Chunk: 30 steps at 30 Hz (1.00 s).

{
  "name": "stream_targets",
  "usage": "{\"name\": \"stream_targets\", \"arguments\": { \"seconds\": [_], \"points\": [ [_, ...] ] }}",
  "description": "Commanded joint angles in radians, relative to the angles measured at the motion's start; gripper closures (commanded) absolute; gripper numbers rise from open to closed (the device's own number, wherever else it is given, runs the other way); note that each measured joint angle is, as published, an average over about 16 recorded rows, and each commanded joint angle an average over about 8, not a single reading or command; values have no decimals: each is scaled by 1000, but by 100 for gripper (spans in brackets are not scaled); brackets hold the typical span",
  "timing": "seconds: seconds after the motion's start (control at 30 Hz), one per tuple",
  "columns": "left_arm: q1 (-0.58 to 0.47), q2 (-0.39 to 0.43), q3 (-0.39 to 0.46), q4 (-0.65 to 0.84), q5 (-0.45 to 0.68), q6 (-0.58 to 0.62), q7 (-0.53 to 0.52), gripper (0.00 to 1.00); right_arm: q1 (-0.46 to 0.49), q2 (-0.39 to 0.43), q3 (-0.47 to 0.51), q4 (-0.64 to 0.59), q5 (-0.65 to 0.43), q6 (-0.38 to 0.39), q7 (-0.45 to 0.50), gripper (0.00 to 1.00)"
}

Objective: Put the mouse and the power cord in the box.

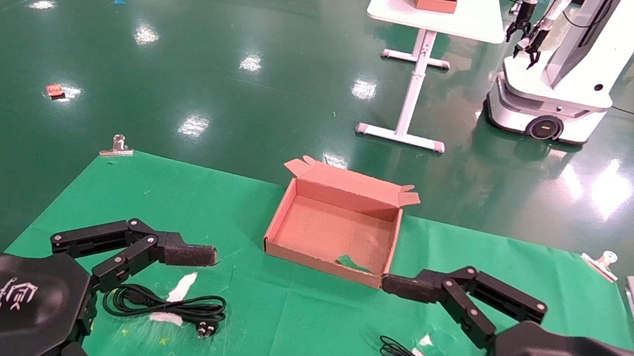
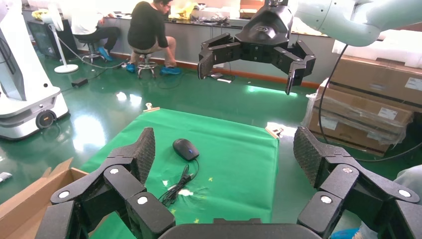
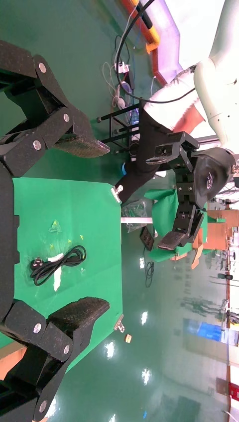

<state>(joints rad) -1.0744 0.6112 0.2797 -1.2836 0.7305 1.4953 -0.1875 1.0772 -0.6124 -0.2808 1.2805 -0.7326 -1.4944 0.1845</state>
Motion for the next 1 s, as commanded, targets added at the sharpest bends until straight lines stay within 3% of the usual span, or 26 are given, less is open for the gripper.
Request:
{"name": "stream_targets", "arguments": {
  "seconds": [0.03, 1.0],
  "points": [
    [0, 0, 0, 0, 0, 0, 0, 0, 0, 0, 0, 0, 0, 0, 0, 0],
    [-4, -1, 6, 3, 17, -2, 4, 0, 4, 6, -1, -7, -13, -6, -10, 0]
  ]
}}
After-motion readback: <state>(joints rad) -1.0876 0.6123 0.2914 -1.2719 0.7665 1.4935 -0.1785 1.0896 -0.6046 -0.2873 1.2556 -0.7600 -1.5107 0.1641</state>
